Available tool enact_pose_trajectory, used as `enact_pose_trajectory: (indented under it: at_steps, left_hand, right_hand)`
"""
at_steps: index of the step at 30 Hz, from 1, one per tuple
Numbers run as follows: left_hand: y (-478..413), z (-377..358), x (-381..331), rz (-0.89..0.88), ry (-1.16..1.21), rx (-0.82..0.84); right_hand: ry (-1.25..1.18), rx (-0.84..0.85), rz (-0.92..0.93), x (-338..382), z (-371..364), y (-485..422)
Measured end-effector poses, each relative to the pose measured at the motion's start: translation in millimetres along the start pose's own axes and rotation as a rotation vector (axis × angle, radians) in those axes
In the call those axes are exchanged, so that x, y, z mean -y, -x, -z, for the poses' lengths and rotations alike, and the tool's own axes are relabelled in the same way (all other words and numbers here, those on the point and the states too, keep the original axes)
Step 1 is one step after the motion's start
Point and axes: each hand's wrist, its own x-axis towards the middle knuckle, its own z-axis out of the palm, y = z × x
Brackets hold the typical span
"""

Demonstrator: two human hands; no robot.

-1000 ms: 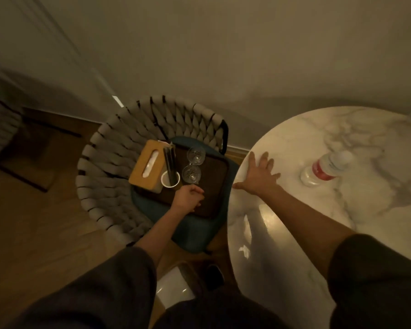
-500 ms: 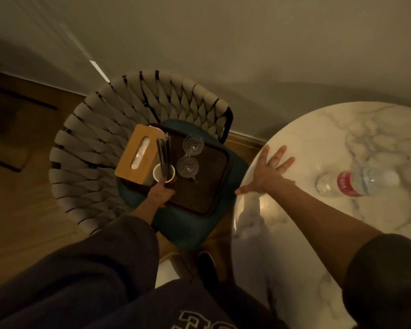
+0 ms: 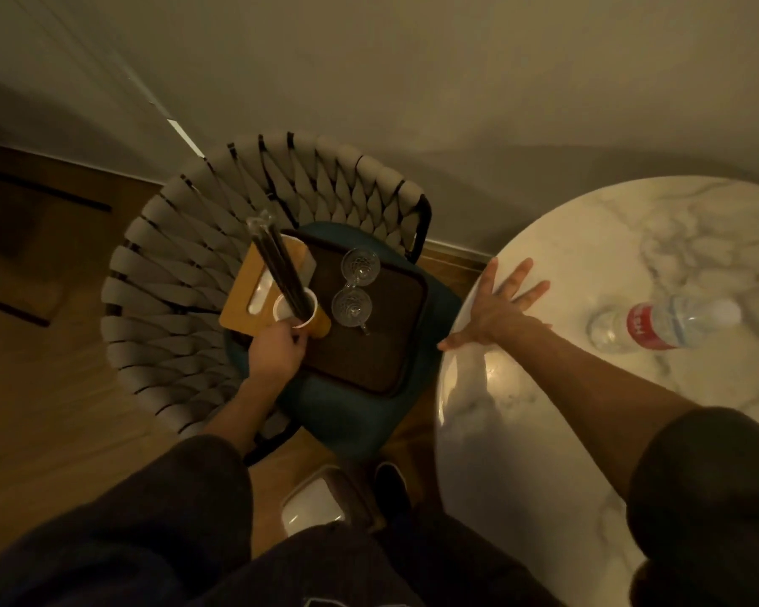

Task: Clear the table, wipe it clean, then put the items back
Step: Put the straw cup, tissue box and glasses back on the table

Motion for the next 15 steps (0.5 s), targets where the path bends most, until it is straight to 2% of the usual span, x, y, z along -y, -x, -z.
enact_pose_trajectory:
  at_steps: [3,6,8,12,15]
  left_hand:
    - [27.4,44.0,-16.3,-0.112,0.04,-0.075]
    - [61.5,86.0,-48.9,-0.294,0.051,-0.156]
    - [84.0,103.4,-73.8,-0.431,0.028,-0.203]
    - [123.6,103.8,-124.8,-0.671,-0.058,-0.132]
    - [160.0,85.8,-168.9,-0.827,-0.083,-0.094]
  right_hand:
    - [0.015,-0.024,0.036,-4.6,2.3,-0.2]
    - [-0.014,-0.031,0.15,-16.8,17.9,17.0]
    - [-0.213,-0.08,0.304,-26.5,25.5,40.0]
    - [-0.598,-0.207,0.726,-50.4,10.0,112.0]
    - [-0.793,-0.199,0.802,-89.6,-15.8,153.5]
